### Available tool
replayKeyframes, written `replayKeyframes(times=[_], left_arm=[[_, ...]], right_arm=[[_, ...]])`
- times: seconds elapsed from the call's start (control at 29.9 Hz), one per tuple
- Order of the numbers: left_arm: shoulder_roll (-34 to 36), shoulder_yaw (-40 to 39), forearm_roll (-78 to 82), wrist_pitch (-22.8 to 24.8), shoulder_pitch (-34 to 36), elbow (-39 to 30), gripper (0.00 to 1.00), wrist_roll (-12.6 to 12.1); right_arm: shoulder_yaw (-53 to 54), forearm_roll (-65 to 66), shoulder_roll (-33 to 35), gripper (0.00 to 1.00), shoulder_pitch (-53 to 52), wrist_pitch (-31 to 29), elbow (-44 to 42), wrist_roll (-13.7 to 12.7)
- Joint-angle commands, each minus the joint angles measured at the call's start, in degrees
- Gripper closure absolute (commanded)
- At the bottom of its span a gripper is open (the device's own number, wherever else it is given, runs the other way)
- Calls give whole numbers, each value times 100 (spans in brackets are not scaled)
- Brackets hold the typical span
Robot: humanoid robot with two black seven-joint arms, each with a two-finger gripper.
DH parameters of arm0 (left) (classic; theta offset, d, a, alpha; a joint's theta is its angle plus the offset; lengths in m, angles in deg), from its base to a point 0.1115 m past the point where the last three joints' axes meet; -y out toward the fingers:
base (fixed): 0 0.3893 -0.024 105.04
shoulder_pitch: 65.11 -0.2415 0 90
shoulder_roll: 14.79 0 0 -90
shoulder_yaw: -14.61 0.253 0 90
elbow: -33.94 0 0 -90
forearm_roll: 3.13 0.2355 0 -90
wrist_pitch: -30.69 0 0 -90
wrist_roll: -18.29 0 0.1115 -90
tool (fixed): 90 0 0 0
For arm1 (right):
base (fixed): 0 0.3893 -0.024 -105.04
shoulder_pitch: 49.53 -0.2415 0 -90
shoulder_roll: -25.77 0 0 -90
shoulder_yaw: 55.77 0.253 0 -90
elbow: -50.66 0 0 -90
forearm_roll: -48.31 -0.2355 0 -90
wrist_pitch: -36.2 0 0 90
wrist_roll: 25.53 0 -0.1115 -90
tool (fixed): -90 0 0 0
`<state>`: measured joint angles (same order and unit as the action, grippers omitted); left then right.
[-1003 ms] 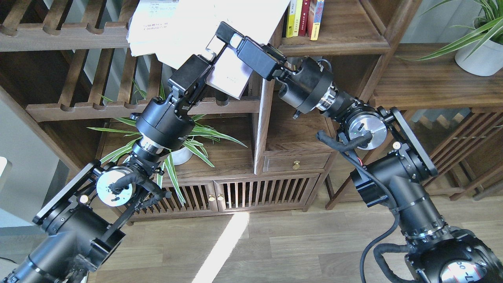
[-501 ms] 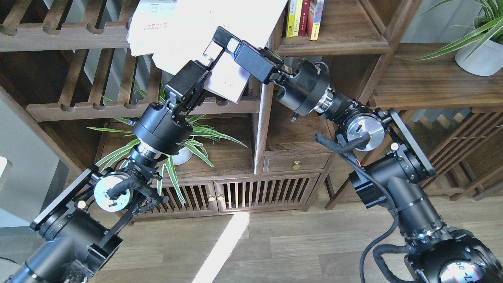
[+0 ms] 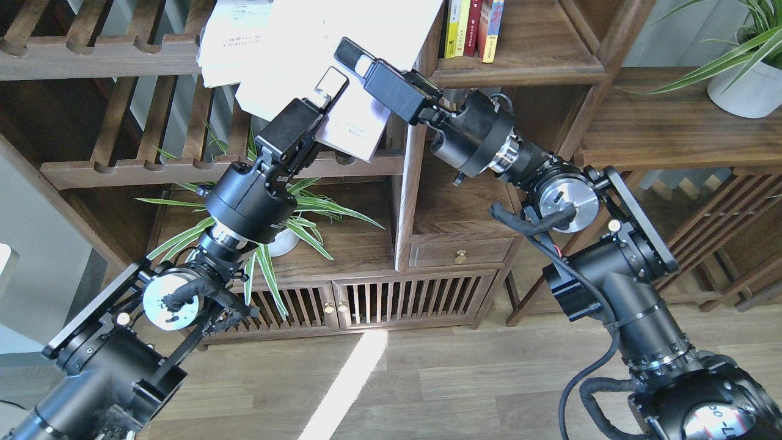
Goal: Organize books on shelf
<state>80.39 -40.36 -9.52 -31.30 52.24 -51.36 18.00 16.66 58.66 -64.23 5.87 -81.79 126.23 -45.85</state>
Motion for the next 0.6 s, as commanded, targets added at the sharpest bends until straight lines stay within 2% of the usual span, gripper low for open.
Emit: replayKeyframes(times=[0.0,0.13,0.2,0.37,0.5,0.57], left_arm=[[0,4,-3,-2,8,13,85,12],[8,4,6,-2,-1,13,74,12],[8,-5,6,-2,-1,22,72,12],[17,-14,6,-2,-1,5,58,12],[8,-5,6,-2,-1,-13,45,12],[8,-5,6,-2,-1,-48,37,12]], right_arm=[[0,-7,0,77,-21,-1,1,-16],[-9,-7,0,78,-47,-1,1,-25],[0,-7,0,81,-56,-1,1,-33],[-9,-16,0,87,-83,-1,1,-42],[0,-24,0,94,-83,-1,1,-60],[-9,-33,0,94,-83,-1,1,-60]])
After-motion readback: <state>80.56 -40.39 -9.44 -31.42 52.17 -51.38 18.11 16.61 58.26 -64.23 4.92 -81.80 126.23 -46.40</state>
